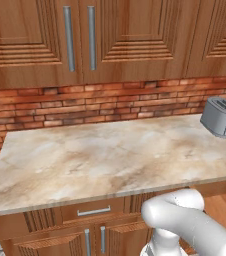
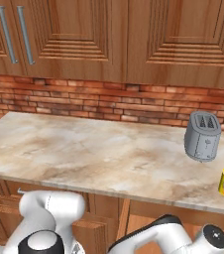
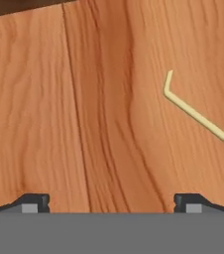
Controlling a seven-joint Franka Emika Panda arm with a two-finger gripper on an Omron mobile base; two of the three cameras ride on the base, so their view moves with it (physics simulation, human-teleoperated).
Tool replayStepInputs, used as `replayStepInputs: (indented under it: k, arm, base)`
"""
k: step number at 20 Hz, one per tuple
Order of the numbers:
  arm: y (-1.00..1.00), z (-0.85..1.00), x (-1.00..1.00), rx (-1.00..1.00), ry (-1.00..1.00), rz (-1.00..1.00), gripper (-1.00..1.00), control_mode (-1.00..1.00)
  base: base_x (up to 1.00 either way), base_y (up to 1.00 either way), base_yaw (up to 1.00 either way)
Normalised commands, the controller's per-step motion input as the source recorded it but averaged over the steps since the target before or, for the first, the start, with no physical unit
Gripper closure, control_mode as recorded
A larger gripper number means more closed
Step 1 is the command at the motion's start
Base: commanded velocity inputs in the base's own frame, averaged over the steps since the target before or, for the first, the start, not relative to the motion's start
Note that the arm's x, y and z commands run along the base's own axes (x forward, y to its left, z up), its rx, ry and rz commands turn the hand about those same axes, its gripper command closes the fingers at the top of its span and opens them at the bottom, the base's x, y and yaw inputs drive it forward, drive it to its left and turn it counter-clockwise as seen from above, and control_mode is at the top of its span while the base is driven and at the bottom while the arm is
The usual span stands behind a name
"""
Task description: Pick up the straw from the right drawer and put it inside the smoothie cup.
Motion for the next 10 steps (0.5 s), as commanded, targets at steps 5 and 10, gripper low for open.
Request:
replayStepInputs:
  k: [5,10]
  arm:
    - [-0.06,-0.39,0.02,-0.03,-0.06,0.39,-1.00,-1.00]
    - [-0.22,-0.11,0.00,-0.02,-0.11,0.43,-1.00,-1.00]
  base:
    - [0.00,0.00,0.00]
    - [0.00,0.00,0.00]
